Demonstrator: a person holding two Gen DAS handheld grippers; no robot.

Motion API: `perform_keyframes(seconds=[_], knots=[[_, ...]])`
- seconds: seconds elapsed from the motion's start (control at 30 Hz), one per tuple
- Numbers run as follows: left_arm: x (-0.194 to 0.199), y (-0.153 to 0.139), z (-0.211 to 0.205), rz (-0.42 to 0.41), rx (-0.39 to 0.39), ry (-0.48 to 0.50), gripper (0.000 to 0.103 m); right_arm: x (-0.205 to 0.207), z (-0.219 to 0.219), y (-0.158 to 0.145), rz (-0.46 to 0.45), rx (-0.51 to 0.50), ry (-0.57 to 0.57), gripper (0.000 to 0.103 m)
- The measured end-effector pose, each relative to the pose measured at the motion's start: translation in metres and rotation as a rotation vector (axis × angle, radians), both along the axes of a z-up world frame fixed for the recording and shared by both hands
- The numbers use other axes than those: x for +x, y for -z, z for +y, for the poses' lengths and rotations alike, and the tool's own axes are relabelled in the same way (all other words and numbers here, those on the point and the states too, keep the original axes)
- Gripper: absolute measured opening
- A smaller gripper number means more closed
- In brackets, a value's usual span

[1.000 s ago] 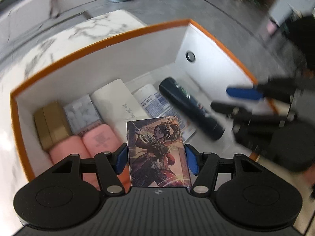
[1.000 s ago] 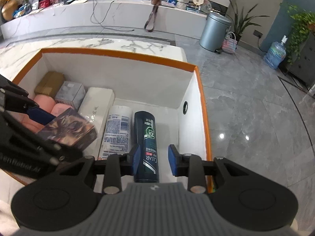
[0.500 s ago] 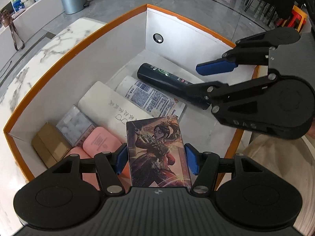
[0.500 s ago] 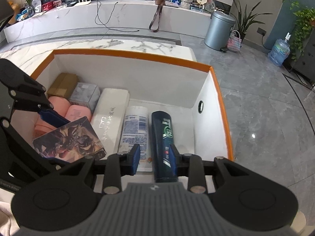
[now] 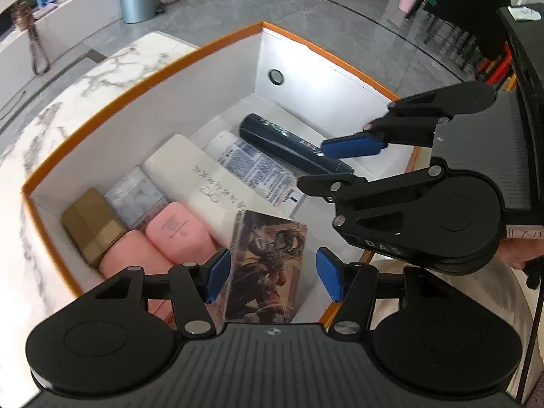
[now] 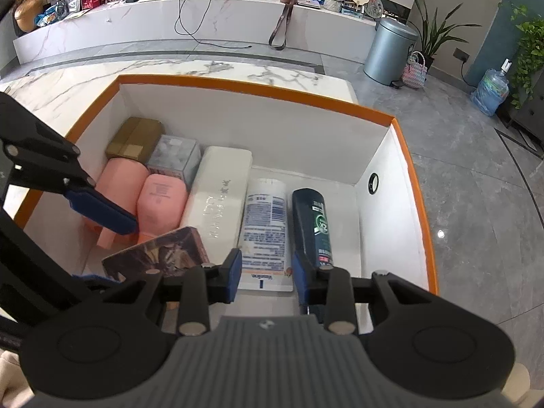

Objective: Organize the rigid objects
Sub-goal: 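Lower the navy bottle and card box into the box and open both tools, then move both tools out of the box toward the tape measure and plaid case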

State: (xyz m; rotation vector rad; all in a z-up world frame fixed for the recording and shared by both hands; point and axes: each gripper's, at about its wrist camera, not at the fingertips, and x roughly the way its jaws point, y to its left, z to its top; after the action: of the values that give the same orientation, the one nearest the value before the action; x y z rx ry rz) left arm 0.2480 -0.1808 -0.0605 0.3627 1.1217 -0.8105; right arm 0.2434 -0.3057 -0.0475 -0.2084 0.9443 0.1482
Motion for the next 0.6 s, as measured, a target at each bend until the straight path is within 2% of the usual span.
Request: perform_keyframes(seconds=[0.13,0.27,0.43,0.6], knots=[[-0.003,-0.008,0.015,-0.018,-0.023,-0.097,0.068,-0.004,0.006,-0.004,-0.004,-0.007,-0.005,0.034],[-0.007,-0.02,0.032,-0.042,-0.059,-0.175,0.068,-0.011,0.013,-0.011,-0.024,-0.019,-0.01,0.039],[-0.019,-0.037,0.047,-0.075,-0.103,-0.214,0.068,-0.02,0.022,-0.022,-0.048,-0.022,-0.019,0.04],[-0.033,-0.053,0.068,-0.105,-0.143,-0.298,0.068,-0.034,0.037,-0.038,-0.085,0.002,-0.039,0.042]])
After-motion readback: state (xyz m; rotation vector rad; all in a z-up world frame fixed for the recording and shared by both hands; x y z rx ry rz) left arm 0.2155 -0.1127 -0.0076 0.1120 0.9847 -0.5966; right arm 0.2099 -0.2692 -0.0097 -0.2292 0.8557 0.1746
